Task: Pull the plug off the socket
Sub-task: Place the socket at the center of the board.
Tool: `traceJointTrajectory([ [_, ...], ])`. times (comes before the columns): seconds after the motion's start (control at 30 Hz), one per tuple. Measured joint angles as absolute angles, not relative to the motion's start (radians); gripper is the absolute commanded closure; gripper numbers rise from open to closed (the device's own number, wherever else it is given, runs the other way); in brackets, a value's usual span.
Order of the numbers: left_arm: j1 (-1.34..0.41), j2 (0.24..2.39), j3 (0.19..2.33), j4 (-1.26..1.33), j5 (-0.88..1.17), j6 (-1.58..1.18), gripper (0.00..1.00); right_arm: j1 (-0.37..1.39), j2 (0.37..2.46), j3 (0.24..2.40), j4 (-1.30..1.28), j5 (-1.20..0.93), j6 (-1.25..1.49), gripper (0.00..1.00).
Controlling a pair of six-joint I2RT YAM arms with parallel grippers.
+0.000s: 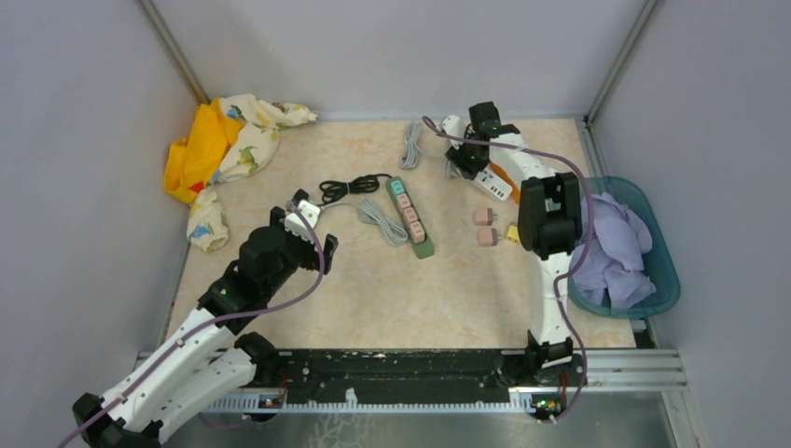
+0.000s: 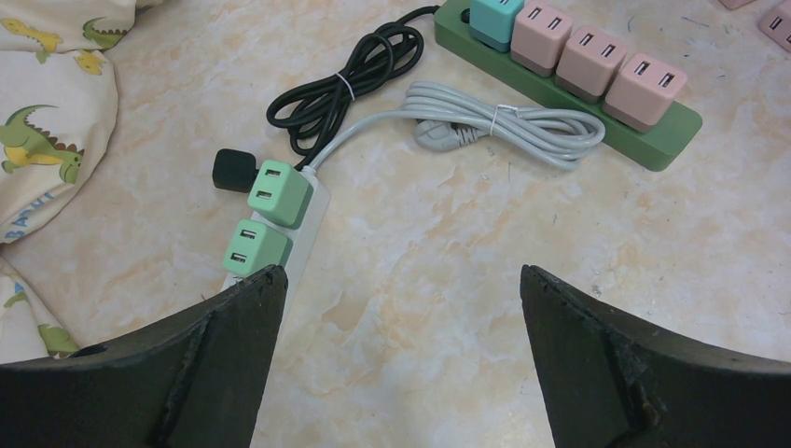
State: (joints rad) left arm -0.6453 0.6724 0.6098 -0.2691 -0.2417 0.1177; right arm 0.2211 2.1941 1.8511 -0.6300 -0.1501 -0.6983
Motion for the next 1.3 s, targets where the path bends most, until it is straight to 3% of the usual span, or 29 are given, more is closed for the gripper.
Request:
traceJointTrajectory([
  [0.1, -0.645, 0.672, 0.61, -0.269, -0.242, 0.118, 0.0, 0.22, 2.225, 1.851, -0.617, -0.102, -0.678, 0.59],
  [0.23, -0.645, 0.672, 0.61, -0.269, -0.241, 0.118, 0.0, 0.22, 2.232, 1.851, -0.61, -0.084, -0.659, 0.38],
  [0.37, -0.644, 0.672, 0.609, -0.269, -0.24, 0.118, 0.0, 0.215, 2.229, 1.842, -0.603, -0.089, -0.624, 0.27],
  [0.67, -0.643, 0.672, 0.605, -0.269, -0.234, 0.118, 0.0, 0.208, 2.119, 1.75, -0.583, -0.149, -0.57, 0.26],
  [1.3, -0.643, 0.672, 0.605, -0.269, -0.233, 0.118, 0.0, 0.208, 1.647, 1.407, -0.463, -0.476, -0.483, 0.26],
])
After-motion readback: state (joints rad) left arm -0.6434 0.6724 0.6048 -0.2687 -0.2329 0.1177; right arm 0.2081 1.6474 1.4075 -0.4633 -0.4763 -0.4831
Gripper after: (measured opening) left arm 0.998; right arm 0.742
